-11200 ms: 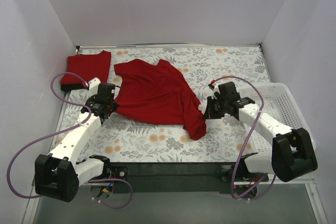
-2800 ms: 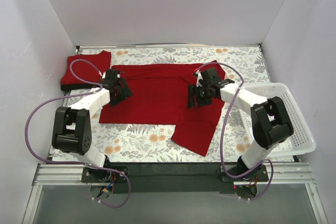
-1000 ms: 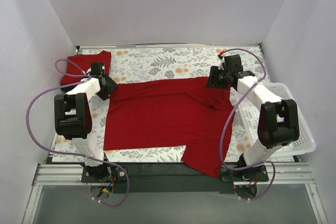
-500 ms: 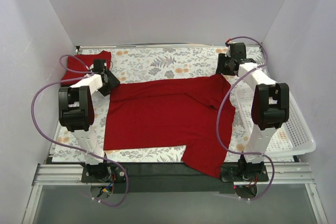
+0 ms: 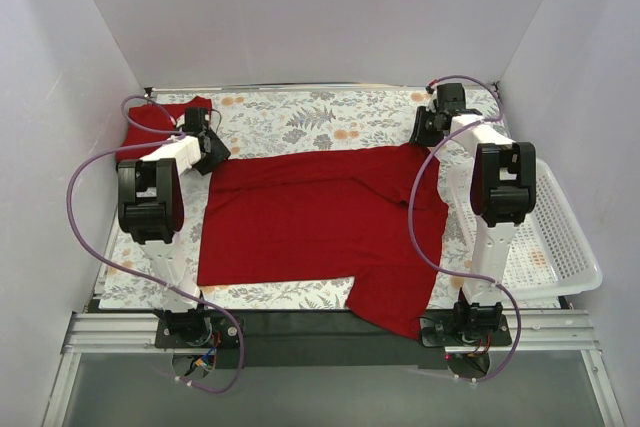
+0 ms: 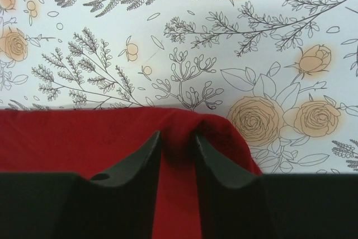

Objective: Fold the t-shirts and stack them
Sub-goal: Fold the tshirt

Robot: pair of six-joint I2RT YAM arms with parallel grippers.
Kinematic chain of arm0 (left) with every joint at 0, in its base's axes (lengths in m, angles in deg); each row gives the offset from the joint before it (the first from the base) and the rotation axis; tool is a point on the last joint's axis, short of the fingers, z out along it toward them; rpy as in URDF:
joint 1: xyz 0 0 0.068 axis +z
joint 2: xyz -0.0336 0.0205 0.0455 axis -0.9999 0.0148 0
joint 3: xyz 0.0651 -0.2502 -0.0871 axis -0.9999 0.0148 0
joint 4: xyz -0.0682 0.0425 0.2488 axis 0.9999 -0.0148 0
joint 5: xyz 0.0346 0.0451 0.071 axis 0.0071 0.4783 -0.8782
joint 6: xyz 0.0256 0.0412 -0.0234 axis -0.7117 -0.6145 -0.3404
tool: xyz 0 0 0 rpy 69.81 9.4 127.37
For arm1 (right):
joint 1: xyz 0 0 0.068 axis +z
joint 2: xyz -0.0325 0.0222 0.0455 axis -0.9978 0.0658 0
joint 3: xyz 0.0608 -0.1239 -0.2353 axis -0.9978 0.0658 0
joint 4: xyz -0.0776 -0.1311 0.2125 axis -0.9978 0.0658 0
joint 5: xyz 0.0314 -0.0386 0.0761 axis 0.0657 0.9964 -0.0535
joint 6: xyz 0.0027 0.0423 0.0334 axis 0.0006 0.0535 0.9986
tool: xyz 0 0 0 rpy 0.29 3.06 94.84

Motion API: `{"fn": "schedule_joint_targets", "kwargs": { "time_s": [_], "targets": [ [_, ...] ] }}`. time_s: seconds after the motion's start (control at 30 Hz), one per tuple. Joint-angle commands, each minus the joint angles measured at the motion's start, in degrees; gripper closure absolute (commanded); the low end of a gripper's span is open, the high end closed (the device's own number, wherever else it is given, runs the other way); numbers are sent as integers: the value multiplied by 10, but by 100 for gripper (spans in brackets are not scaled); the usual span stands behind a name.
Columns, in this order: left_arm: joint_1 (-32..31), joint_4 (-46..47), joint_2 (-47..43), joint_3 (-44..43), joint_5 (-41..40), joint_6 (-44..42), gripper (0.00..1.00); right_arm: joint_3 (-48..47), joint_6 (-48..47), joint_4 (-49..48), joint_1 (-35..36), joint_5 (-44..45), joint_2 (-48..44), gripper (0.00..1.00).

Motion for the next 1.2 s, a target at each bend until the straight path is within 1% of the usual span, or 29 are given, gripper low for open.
{"fn": "schedule_joint_targets", "kwargs": {
  "time_s": [0.0, 0.03, 0.1, 0.13, 0.17, 0.2, 0.27, 0.47, 0.57, 0.7, 0.8, 0.83, 0.93, 0.97, 1.0, 1.03, 1.07, 1.17],
  "targets": [
    [-2, 5, 16, -19, -26, -9, 57, -29, 5, 0, -8, -15, 6, 70],
    [-2, 5, 18, -22, -30, -10, 63, -30, 6, 0, -10, -16, 7, 72],
    [-2, 5, 23, -25, -40, -13, 71, -30, 8, 0, -18, -18, 7, 83],
    [-2, 5, 27, -27, -43, -14, 74, -29, 8, 0, -21, -19, 8, 85],
    [-2, 5, 28, -29, -48, -15, 83, -28, 8, 0, -27, -18, 7, 93],
    [-2, 6, 31, -30, -52, -16, 86, -25, 9, 0, -31, -16, 5, 97],
    [-2, 8, 31, -31, -70, -24, 90, -22, 11, 0, -47, -7, 2, 99],
    [-2, 46, 19, -27, -124, -49, 94, -19, 18, -1, -73, 16, -6, 99],
    [-2, 47, 33, -44, -121, -58, 94, -30, 18, 0, -75, 5, 4, 99],
    [-2, 47, 53, -59, -102, -64, 91, -44, 18, 0, -74, -15, 19, 99],
    [-2, 51, 57, -67, -88, -75, 84, -52, 17, 1, -74, -30, 27, 97],
    [-2, 51, 57, -68, -84, -76, 76, -54, 17, 3, -74, -34, 28, 95],
    [-2, 52, 41, -74, -67, -76, 64, -59, 13, 7, -74, -42, 21, 87],
    [-2, 52, 33, -74, -63, -75, 59, -58, 10, 7, -74, -43, 9, 80],
    [-2, 52, 25, -73, -62, -74, 56, -56, 9, 8, -73, -43, 2, 77],
    [-2, 51, 13, -73, -52, -70, 54, -55, 8, 9, -74, -41, -6, 71],
    [-2, 48, -9, -73, -48, -63, 49, -54, 7, 13, -73, -38, -14, 63],
    [-2, 27, -60, -69, -41, -45, 44, -45, 6, 19, -69, -27, -55, 49]
  ]
}}
